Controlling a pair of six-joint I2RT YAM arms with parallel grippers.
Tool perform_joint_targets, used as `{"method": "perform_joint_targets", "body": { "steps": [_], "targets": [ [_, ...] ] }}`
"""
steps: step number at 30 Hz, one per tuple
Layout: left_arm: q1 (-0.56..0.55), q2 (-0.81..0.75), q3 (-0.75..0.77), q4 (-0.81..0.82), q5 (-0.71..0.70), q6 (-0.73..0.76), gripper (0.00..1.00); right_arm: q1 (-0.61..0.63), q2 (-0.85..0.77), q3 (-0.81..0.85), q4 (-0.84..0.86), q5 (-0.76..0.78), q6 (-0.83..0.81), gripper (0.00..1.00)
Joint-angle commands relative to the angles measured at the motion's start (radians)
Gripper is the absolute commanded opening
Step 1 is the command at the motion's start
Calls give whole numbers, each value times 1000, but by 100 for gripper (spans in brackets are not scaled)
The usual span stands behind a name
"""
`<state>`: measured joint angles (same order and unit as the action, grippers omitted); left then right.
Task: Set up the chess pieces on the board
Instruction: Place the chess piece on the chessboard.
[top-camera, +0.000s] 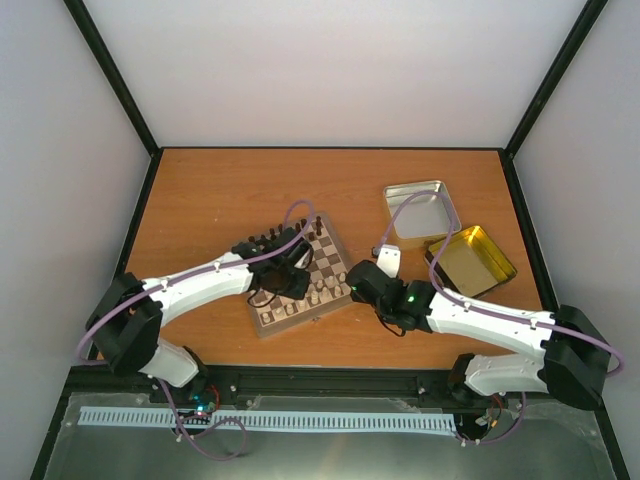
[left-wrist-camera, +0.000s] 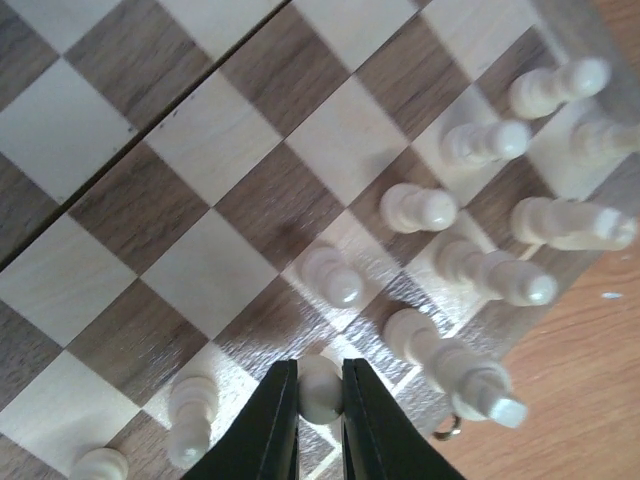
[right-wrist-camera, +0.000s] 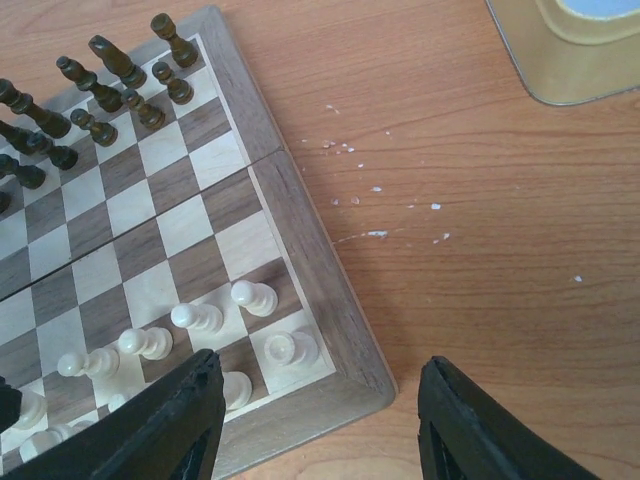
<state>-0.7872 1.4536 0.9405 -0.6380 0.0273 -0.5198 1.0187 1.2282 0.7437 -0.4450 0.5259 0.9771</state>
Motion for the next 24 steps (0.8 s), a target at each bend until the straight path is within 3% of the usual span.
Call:
{"method": "perform_joint_targets", "body": {
  "steps": [1, 24],
  "targets": [
    [-13, 33, 42, -61, -47, 30, 10, -14, -39, -33, 38, 7, 36, 54],
    [-15, 110, 52, -9, -55, 31, 13, -16, -3, -40, 54, -20, 23, 54]
  ]
}}
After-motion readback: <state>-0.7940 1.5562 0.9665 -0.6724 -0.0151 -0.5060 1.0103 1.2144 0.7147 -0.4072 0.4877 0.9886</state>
